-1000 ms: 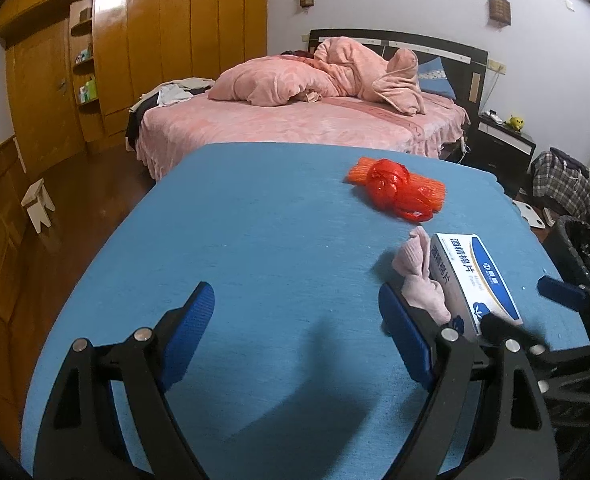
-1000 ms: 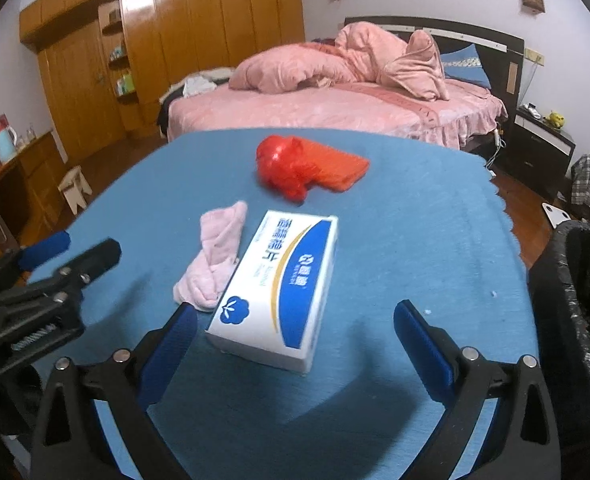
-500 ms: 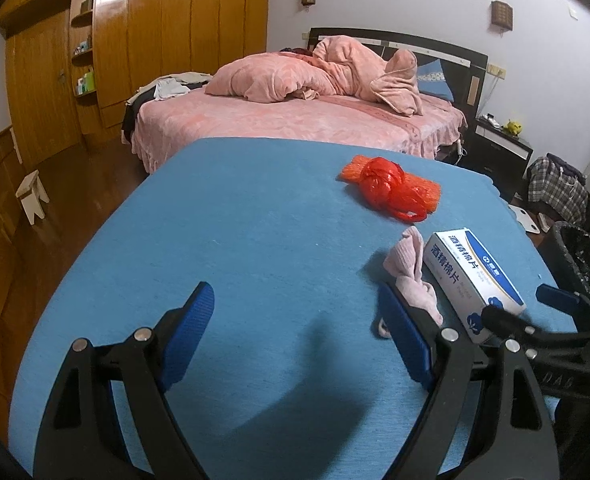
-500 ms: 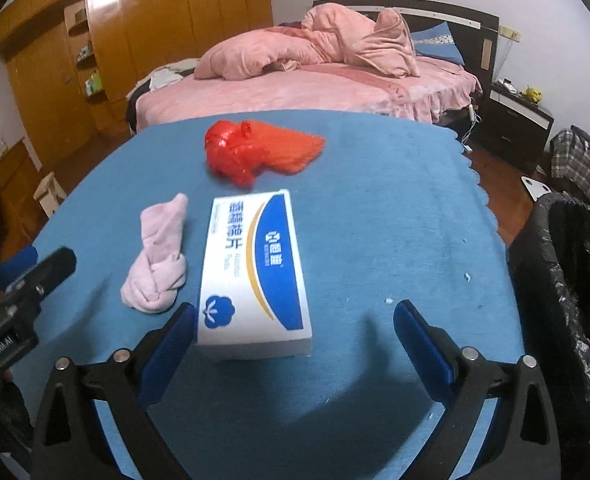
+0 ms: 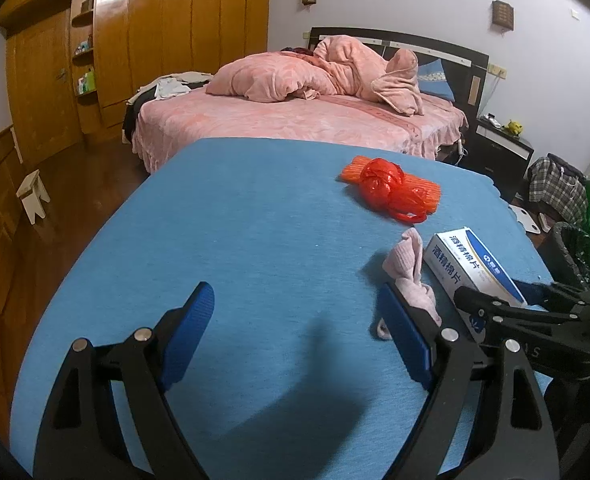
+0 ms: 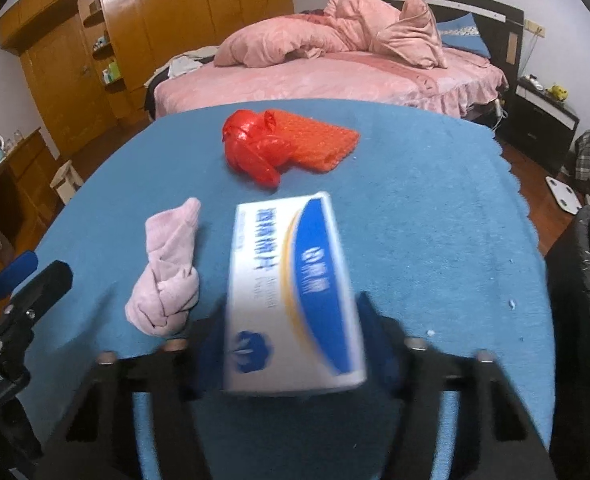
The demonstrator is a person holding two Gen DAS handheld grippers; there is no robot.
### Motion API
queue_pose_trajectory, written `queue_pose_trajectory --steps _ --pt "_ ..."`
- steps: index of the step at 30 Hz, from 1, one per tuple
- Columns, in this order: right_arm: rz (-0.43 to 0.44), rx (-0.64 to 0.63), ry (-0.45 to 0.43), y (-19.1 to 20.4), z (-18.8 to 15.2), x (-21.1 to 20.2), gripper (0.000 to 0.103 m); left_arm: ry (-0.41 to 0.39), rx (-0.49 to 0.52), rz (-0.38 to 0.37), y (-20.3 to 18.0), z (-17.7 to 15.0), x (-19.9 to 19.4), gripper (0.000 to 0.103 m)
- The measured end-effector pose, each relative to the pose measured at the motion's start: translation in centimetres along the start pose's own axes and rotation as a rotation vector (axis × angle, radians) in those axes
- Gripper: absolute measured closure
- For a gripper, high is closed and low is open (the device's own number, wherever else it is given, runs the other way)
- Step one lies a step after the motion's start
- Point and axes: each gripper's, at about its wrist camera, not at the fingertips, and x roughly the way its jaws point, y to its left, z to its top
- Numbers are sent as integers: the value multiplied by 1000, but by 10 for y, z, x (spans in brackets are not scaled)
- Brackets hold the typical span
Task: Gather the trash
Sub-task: 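Grasp the white alcohol pads box with the right tool while the left tool approaches the pink sock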
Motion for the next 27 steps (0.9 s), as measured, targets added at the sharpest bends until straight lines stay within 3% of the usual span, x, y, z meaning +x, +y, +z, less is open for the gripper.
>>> queue_pose_trajectory --steps 10,16,25,27 --pt "-43 80 -64 -29 2 -23 47 18 31 -57 -29 1 10 21" --pt "-74 107 -86 -49 5 -34 47 49 49 -92 -51 2 25 28" --pt "-79 120 -74 -65 1 -34 47 136 60 -125 -71 1 49 51" --pt "-80 122 -71 -66 -1 -34 47 160 76 -125 -75 0 53 63"
